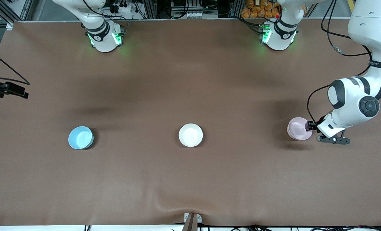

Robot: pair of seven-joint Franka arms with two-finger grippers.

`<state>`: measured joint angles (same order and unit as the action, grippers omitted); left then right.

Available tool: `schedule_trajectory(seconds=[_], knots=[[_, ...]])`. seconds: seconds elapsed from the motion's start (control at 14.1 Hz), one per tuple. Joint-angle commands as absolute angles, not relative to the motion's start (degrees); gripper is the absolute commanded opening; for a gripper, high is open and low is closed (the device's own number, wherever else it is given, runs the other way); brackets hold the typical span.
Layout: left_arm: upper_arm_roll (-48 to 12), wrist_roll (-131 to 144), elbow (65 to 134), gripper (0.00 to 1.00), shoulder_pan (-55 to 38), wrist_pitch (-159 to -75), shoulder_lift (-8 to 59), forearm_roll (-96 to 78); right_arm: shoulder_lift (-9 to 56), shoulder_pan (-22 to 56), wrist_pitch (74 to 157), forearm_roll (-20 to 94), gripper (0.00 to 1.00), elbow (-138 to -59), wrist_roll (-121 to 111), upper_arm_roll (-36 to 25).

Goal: Stack pink and blue bowls on white bowl
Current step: 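Grasp the pink bowl with the left gripper while the right gripper reaches the blue bowl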

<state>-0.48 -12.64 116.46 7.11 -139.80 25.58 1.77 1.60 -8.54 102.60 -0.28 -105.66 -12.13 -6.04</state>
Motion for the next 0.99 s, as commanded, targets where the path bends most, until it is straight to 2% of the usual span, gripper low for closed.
schedule_trajectory(seconds=[0.0, 0.14, 0.35, 0.5, 0.78, 0.92], knots=[[-0.9, -13.5, 117.2, 0.26, 8.1, -141.2, 25.6, 2.4, 5.2, -8.9, 108.1, -1.0, 1.0, -108.6, -13.7, -5.1], [-0.9, -13.3, 117.2, 0.0, 8.1, -141.2, 25.6, 2.0, 9.9, -6.9, 110.1, 0.9, 1.0, -107.6, -13.5, -5.0], [-1.1, -13.0, 117.1, 0.0, 7.9, -140.5, 25.3, -0.7, 14.6, -5.1, 112.9, 4.4, 1.0, -107.8, -13.4, -5.0], [-1.8, -13.1, 115.9, 0.0, 8.0, -136.6, 24.0, -3.1, 17.6, -4.5, 115.7, 4.7, 1.0, -107.8, -13.4, -5.0], [-5.0, -12.6, 108.7, 0.0, 7.7, -126.2, 23.2, -12.9, 20.6, -4.7, 120.2, 4.9, 1.0, -107.8, -13.8, -5.0], [-8.2, -7.9, 106.4, 0.0, 7.3, -125.2, 23.2, -14.4, 22.1, -4.7, 122.3, 5.2, 1.0, -107.3, -13.8, -5.0]])
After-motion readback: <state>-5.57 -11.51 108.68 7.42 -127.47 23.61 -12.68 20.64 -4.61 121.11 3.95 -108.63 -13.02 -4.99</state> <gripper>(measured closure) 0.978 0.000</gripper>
